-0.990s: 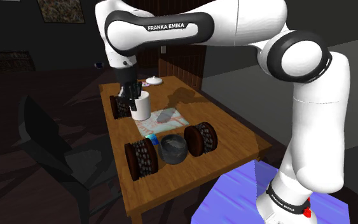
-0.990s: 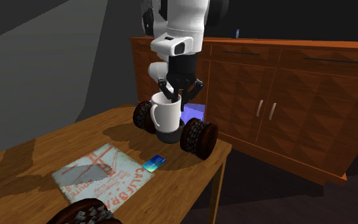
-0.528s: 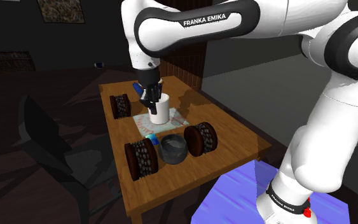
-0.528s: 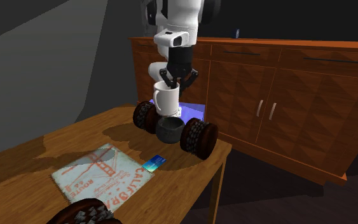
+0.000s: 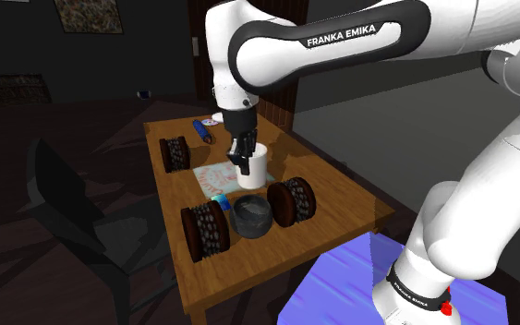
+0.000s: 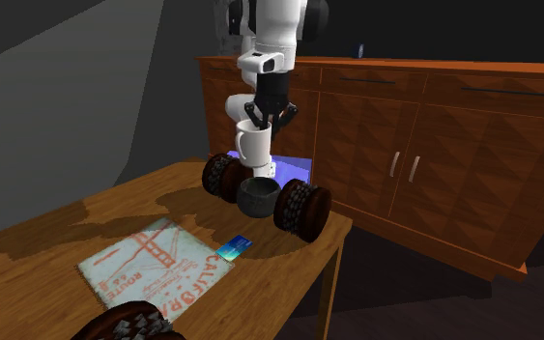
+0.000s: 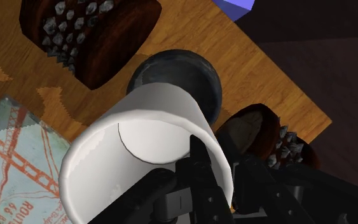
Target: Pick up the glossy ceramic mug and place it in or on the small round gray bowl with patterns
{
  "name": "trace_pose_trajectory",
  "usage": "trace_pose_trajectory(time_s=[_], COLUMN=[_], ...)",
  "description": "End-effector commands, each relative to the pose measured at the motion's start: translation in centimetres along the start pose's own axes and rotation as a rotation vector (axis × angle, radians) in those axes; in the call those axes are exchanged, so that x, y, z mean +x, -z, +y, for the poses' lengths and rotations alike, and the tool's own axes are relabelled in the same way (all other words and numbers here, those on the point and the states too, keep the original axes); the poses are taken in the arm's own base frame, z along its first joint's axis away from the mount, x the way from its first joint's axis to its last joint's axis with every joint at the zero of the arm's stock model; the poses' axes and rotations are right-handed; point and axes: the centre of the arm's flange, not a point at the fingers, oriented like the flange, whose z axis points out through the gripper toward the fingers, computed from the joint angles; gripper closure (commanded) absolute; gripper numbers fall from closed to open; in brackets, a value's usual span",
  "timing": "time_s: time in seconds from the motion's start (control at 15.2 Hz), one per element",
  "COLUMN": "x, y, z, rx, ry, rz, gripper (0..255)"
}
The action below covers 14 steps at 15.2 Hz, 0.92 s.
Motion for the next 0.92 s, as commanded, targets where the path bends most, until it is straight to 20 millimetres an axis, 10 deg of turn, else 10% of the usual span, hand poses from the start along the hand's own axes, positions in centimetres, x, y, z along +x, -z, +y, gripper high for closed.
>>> trace_pose_trajectory(time_s=[0.0, 0.86], x=[0.0, 0.7], y=[-1.0, -7.6], z=[0.0, -0.4], rx=[0.000, 0.000], ry=[0.000, 0.000], rz=[0.000, 0.000], gripper=[255, 255])
